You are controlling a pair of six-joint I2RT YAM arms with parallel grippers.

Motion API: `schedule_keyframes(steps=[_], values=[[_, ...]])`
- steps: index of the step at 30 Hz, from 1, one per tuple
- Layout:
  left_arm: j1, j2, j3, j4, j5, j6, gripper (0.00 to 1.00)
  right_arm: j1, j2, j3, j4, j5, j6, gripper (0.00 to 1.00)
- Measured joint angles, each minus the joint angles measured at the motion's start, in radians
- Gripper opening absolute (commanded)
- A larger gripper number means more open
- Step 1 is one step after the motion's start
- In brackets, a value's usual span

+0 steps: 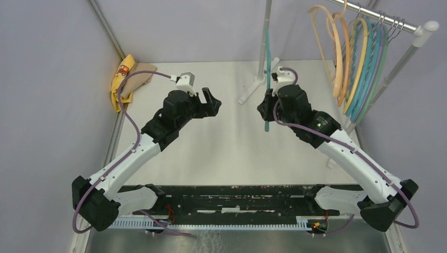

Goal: Organize the hangers

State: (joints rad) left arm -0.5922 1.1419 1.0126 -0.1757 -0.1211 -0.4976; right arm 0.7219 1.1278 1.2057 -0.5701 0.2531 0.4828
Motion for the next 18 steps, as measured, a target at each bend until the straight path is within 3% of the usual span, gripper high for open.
schedule_keyframes(steps=[8,18], values=[[0.000,0.001,-0.041,0.007,0.001,0.000,0.99,-0.126,0.180,0.319,-0.064,-0.080,-0.039,0.06],[0.000,0.001,-0.060,0.014,0.000,0.002,0.99,-0.307,0.323,0.458,-0.072,-0.124,-0.024,0.06]])
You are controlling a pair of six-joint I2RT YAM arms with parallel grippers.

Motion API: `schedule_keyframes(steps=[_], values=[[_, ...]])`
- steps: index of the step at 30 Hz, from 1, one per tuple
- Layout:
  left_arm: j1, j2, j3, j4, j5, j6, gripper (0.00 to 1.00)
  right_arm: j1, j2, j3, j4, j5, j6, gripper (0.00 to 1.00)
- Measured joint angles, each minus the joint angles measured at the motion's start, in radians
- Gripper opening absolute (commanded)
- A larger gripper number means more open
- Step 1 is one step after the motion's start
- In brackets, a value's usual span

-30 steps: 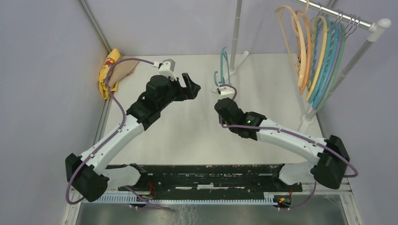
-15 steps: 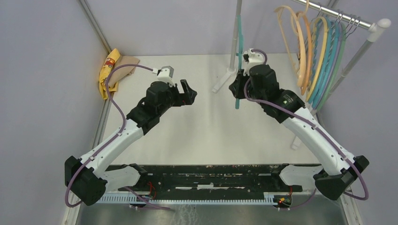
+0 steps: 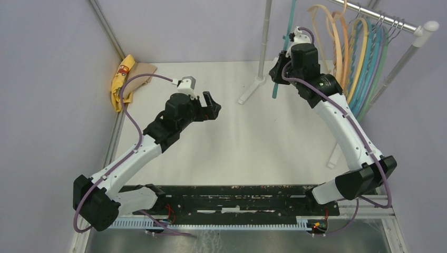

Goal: Organize the hangers

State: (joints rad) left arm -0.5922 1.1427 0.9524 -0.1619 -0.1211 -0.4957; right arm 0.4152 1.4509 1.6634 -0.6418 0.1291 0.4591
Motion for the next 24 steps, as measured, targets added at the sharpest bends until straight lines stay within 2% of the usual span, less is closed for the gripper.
schedule_keyframes(steps=[8,17,24], values=[[0.000,0.003,0.000,-0.001,-0.002,0.016,0.99,-0.138,0.096,0.048,0.045,-0.127,0.052,0.05],[0.000,0.030,0.000,0.000,-0.010,0.022,0.99,-0.142,0.102,0.138,0.083,-0.224,0.052,0.06],[0.000,0.045,0.000,0.000,-0.010,0.023,0.99,-0.153,0.114,0.172,0.080,-0.241,0.053,0.06]])
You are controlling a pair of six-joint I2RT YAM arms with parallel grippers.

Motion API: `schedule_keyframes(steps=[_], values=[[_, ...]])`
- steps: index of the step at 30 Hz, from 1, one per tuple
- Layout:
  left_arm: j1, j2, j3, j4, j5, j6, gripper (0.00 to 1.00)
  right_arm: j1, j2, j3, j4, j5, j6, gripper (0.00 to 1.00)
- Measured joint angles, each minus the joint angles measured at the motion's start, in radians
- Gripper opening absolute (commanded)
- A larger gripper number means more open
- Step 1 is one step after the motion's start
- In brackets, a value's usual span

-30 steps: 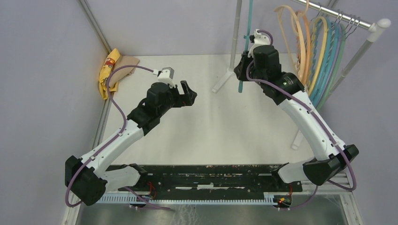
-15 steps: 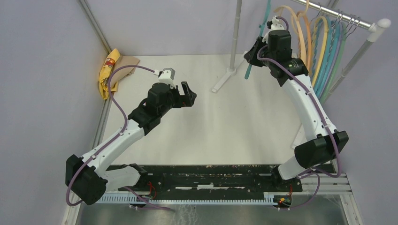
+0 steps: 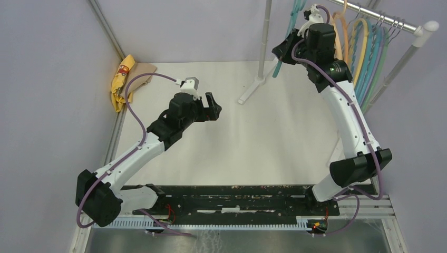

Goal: Organize the hangers

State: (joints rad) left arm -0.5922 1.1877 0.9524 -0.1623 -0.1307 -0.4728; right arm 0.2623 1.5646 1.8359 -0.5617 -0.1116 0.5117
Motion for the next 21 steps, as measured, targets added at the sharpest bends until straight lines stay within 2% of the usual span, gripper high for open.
schedule_keyframes(steps=[10,21], values=[[0.000,0.000,0.000,-0.002,-0.023,0.019,0.99,-0.048,0.115,0.178,0.008,-0.012,0.040,0.06],[0.000,0.000,0.000,-0.011,-0.025,0.031,0.99,-0.091,0.181,0.191,0.000,-0.016,0.117,0.06]])
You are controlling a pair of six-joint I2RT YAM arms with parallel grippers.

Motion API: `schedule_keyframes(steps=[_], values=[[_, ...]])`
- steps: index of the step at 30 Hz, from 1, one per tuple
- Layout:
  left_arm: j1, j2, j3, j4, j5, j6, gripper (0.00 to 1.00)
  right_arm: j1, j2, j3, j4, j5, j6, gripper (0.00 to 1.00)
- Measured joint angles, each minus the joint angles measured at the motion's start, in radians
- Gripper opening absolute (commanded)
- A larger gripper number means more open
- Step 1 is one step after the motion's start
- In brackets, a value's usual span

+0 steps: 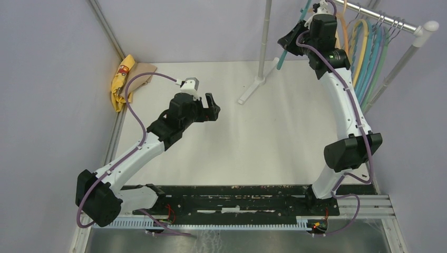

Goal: Organize the hangers

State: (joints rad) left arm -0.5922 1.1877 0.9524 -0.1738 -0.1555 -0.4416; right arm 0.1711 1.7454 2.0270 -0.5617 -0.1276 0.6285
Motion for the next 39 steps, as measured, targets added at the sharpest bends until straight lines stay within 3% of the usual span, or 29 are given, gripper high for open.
schedule_keyframes(steps=[12,24,31,39], values=[[0.000,0.037,0.000,-0.007,0.000,0.010,0.99,-0.064,0.001,-0.037,0.035,-0.039,0.021,0.08],[0.000,0.048,0.000,-0.008,0.000,0.013,0.99,-0.080,-0.037,-0.163,0.107,-0.051,0.005,0.44],[0.000,0.048,0.000,-0.007,0.003,0.013,0.99,-0.084,-0.137,-0.229,0.075,-0.026,-0.016,0.72],[0.000,0.052,0.000,-0.007,0.005,0.013,0.99,-0.083,-0.294,-0.336,0.081,0.008,-0.058,0.92]])
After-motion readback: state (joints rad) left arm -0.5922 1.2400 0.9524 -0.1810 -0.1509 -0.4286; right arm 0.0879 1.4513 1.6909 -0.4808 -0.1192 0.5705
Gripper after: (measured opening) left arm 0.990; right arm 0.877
